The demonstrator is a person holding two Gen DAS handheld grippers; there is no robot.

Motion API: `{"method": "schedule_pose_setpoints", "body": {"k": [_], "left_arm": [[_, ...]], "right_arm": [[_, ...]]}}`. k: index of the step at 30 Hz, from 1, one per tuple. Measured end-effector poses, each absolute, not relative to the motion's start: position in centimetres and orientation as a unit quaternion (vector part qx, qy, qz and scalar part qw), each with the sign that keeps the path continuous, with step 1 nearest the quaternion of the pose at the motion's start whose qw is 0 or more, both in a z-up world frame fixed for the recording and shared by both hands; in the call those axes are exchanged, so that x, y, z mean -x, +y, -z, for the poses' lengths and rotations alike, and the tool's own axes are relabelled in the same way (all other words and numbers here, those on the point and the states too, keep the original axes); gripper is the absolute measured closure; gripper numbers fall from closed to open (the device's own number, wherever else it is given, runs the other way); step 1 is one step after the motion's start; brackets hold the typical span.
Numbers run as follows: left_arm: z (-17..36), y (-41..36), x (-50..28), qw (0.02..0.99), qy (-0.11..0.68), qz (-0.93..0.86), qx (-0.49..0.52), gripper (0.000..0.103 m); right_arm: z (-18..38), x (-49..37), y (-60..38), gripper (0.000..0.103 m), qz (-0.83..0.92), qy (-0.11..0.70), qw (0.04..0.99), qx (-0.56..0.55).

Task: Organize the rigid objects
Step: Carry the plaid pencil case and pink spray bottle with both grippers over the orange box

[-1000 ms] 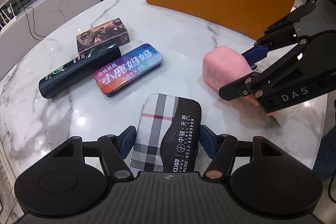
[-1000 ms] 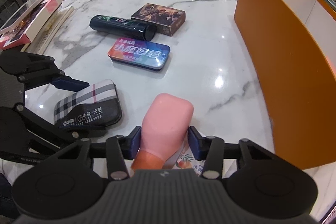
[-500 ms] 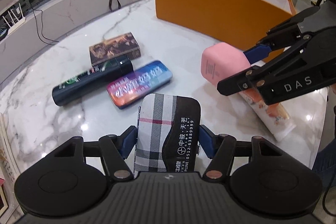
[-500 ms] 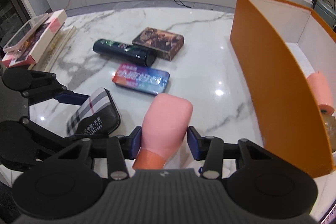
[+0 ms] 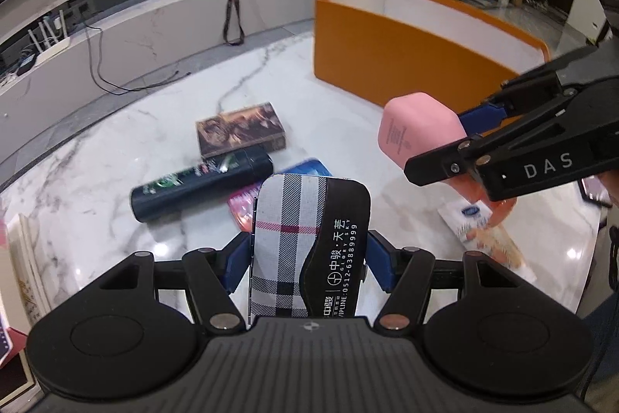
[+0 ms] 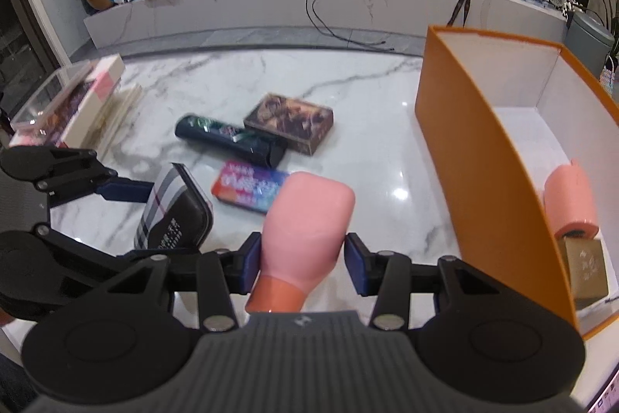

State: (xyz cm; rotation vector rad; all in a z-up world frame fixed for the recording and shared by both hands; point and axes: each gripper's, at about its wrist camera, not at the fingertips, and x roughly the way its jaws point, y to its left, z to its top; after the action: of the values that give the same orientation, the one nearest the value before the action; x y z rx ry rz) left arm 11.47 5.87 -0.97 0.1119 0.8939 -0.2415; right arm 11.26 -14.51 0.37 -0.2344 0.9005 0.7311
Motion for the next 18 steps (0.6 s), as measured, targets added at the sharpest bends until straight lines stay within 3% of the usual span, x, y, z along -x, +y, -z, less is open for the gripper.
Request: {"method": "schedule_pose_setpoints", "body": {"k": [18], "left_arm": [[-4.6, 5.1, -14.1, 0.908, 0.404, 0.11, -0.026, 0.03]], "right_arm": [[-6.2, -14.4, -16.4, 0.056, -0.326, 0.37, 0.867, 0.071]]}}
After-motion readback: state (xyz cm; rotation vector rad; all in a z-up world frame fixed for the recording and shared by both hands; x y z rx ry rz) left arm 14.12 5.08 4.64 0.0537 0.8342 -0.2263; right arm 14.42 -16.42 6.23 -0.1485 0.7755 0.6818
